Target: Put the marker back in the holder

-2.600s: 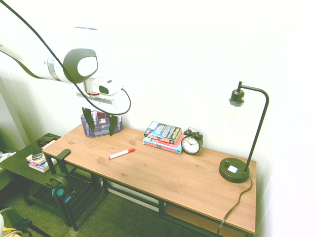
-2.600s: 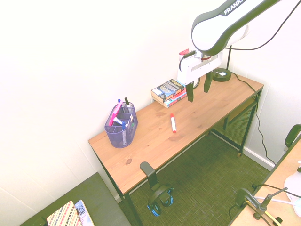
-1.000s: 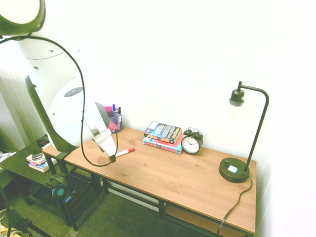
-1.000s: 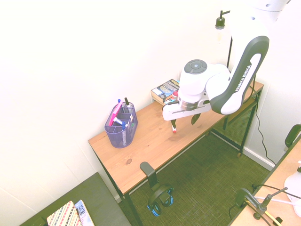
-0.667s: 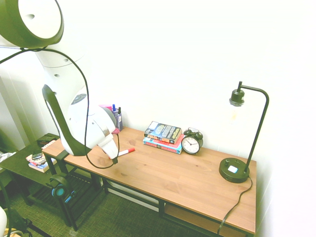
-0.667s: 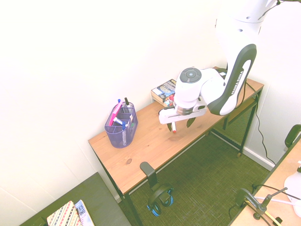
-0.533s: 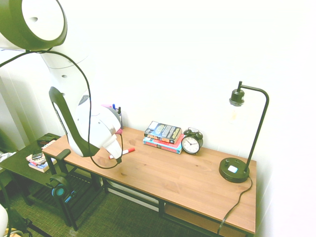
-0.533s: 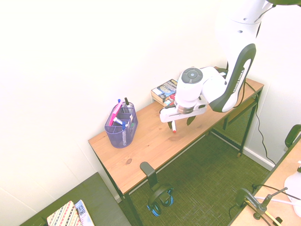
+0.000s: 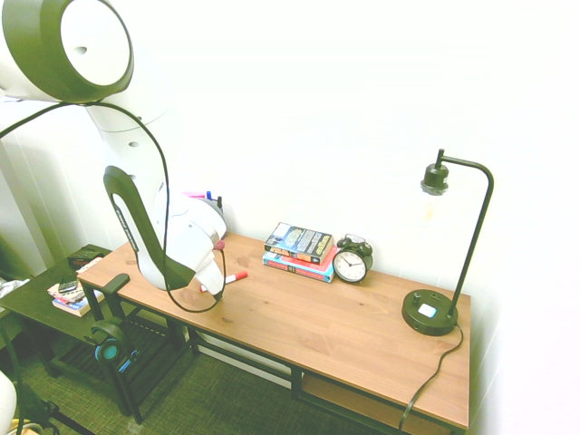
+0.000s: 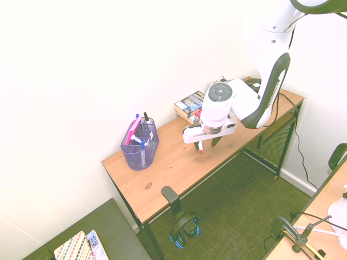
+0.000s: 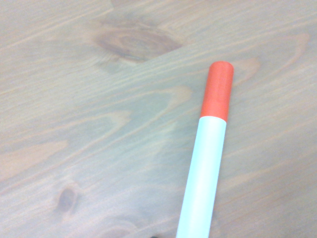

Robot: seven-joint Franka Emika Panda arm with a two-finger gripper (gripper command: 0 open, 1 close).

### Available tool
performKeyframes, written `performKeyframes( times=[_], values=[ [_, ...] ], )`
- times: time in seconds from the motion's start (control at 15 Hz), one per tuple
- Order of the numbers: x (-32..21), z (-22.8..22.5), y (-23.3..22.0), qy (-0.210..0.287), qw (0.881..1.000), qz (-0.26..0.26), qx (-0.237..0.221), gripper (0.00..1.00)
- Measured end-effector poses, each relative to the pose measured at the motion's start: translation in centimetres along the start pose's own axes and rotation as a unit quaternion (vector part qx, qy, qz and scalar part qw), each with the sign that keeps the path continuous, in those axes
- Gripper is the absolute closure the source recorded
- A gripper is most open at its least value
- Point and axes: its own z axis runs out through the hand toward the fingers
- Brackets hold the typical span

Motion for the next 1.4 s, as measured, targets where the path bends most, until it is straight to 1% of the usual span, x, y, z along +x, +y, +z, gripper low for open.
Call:
performKeyframes(
  times=[0.87,1.07,1.2,1.4],
  values=[
    [0.3,0.2,-0.2,-0.001,1.000,0.003,0.002,1.00],
    [-0.3,-0.1,-0.8,-0.015,1.000,0.019,0.007,1.00],
    [-2.3,-1.5,-2.6,-0.040,0.998,0.045,0.024,1.00],
    [-5.5,-6.9,-7.1,-0.070,0.992,0.067,0.078,1.00]
  ],
)
